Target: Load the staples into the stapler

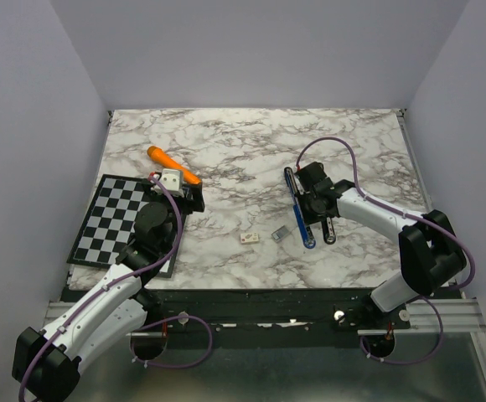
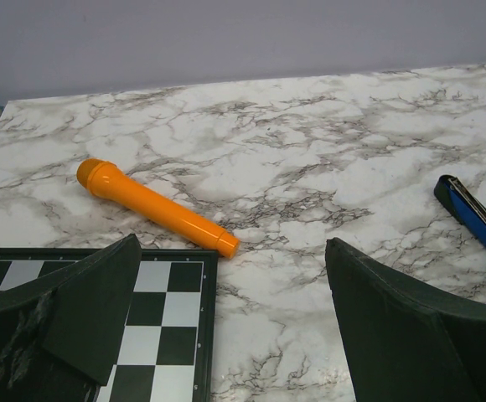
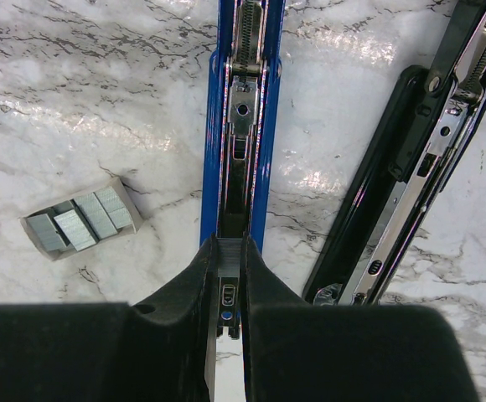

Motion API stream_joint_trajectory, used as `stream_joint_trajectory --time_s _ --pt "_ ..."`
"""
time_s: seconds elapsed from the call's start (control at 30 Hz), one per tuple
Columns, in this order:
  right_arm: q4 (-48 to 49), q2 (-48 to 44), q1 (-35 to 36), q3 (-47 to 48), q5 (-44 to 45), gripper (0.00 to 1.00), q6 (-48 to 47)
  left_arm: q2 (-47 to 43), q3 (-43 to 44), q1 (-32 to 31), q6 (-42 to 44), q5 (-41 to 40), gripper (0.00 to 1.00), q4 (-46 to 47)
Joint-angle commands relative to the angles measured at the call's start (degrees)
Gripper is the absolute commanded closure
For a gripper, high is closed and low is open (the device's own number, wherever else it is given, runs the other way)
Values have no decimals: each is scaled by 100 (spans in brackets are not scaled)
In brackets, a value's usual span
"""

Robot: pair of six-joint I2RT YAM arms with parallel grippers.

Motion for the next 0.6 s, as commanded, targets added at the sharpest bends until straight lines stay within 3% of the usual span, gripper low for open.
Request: stream_joint_trajectory --time_s 0.0,0.57 --pt "103 75 -17 -121 -28 86 127 -45 15 24 -10 88 1 128" --pt "111 -22 -17 -182 42 76 197 -54 24 24 -10 97 1 119"
